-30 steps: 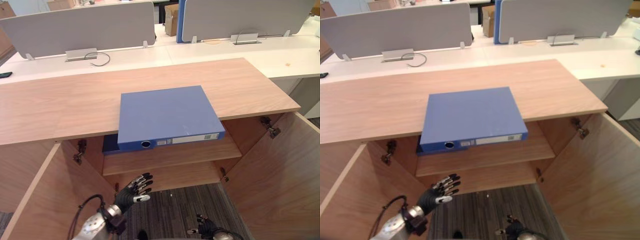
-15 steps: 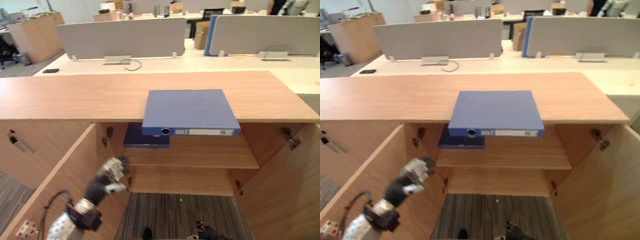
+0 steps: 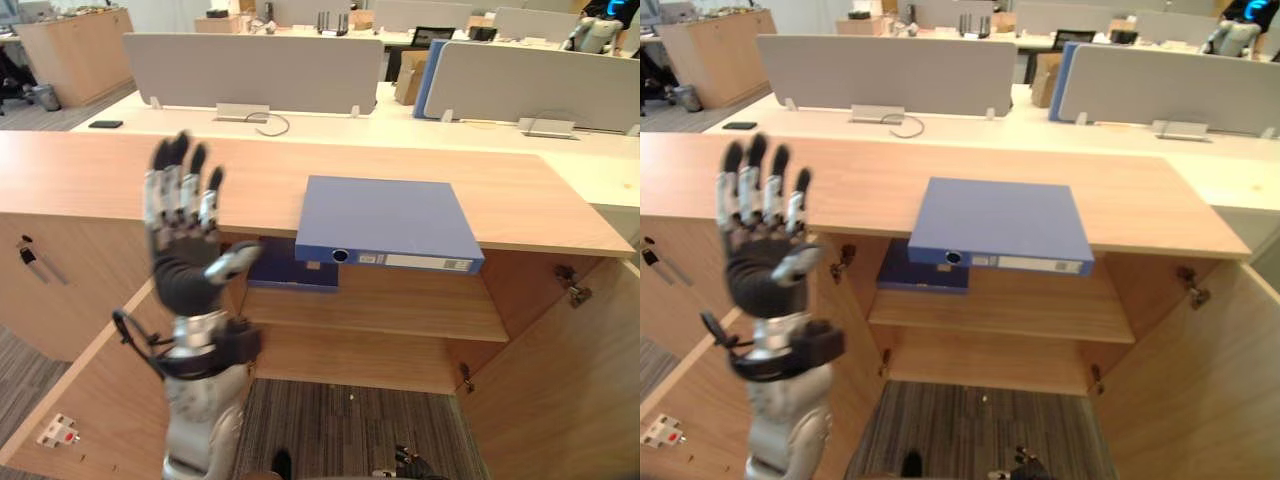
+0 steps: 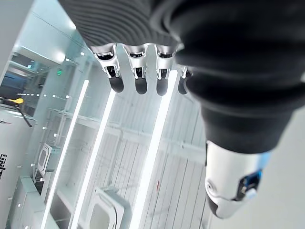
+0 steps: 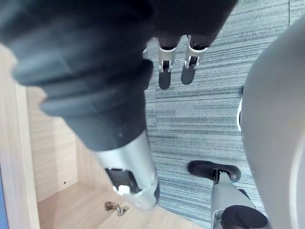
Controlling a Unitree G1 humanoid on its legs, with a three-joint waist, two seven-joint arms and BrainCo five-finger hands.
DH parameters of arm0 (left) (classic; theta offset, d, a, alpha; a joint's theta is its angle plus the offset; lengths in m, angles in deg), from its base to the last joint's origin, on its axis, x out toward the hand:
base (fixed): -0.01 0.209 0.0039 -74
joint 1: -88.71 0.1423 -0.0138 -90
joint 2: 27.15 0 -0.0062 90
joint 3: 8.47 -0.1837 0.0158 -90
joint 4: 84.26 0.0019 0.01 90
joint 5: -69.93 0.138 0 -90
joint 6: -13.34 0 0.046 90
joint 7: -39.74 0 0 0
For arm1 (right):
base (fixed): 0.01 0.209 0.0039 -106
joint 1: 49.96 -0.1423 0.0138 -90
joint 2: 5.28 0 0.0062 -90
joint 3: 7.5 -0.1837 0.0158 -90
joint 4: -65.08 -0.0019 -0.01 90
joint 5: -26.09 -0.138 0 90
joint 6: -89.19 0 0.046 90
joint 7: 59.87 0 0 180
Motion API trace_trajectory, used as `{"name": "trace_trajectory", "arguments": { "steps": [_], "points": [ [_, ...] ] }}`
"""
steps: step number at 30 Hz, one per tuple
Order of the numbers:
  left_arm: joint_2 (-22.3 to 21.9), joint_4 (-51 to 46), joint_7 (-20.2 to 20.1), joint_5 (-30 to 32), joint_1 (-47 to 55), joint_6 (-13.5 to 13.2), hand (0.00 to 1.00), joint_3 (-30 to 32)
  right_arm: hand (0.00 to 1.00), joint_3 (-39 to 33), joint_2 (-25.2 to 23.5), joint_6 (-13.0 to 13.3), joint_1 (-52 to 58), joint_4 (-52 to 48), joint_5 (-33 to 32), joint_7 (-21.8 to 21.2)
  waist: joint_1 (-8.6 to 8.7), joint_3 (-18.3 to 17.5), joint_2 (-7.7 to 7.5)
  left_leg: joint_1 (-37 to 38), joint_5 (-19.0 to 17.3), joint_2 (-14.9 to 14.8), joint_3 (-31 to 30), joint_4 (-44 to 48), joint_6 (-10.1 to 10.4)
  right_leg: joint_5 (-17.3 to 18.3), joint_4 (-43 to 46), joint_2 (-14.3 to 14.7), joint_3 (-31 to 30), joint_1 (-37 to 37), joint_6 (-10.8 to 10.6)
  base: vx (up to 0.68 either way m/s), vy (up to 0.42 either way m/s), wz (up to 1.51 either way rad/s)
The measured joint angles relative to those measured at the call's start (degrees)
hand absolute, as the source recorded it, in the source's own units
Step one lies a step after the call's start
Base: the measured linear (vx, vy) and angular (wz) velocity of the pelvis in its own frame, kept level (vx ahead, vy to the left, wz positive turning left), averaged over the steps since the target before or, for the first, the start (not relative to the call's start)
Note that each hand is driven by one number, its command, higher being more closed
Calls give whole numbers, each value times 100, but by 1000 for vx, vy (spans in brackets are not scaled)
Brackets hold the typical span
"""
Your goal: Walk over to the cabinet, pick up the folder, carry it to the office cabinet, place the folder inside the office cabinet, then close the office cabinet door
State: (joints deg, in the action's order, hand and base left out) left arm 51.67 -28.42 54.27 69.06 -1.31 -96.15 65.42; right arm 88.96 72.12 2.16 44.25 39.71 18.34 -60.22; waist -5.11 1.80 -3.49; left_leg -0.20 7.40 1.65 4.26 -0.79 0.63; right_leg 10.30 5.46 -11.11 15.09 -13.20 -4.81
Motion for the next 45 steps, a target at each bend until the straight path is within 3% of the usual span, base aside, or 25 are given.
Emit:
{"name": "trace_trajectory", "arguments": {
  "steps": [1, 4, 10, 20, 25, 40, 45],
  "points": [
    [106, 133, 65, 646, -281, 49, 0, -232, 0, 69, -5, 1, -4, 2, 10, 13, 99, -68, -29, 190, 172, 5, 69, -373, 3, -15, -16, -2, -92, 23, 8, 29, 48, -33],
    [224, 513, 80, 1742, -775, 188, 0, -473, 0, 209, 1, 1, -38, 6, 31, 57, 230, -107, -20, 242, 225, -13, 223, -457, 21, -64, -12, -3, -290, 91, -31, -5, 49, -27],
    [429, 1072, 59, 2704, -1107, 234, 0, -775, 0, 208, 15, 5, -60, 43, 34, 58, 312, -148, -2, 257, 248, -112, 365, -458, 29, -116, 9, 76, -457, 167, -67, 13, 6, -16],
    [926, 2322, -49, 3490, -1804, 304, 0, -1217, 0, 214, 108, 9, -270, 255, 55, 57, 463, -219, 177, 368, 278, -296, 423, -465, 124, -95, 44, 270, -571, 153, 43, -27, -19, -6],
    [1157, 2916, -14, 3873, -1897, 494, 0, -1214, 0, 226, 92, 11, -295, 253, 55, 58, 568, -203, 156, 431, 230, -312, 367, -466, 177, -76, -10, 299, -502, 47, 71, -16, -8, 4],
    [1167, 4094, 340, 4583, -2119, 1132, 0, -1152, 0, 272, -12, -6, -384, 268, 104, 115, 690, -110, 24, 447, 173, -321, 420, -463, 247, -83, -125, 312, -480, -33, 38, 28, -7, -1],
    [1091, 4410, 525, 4864, -2261, 1321, 0, -873, 0, 276, -32, -10, -456, 258, 101, 114, 743, 37, 2, 567, 152, -354, 473, -466, 257, -83, -120, 309, -540, -94, 36, -64, 11, -8]
  ]
}}
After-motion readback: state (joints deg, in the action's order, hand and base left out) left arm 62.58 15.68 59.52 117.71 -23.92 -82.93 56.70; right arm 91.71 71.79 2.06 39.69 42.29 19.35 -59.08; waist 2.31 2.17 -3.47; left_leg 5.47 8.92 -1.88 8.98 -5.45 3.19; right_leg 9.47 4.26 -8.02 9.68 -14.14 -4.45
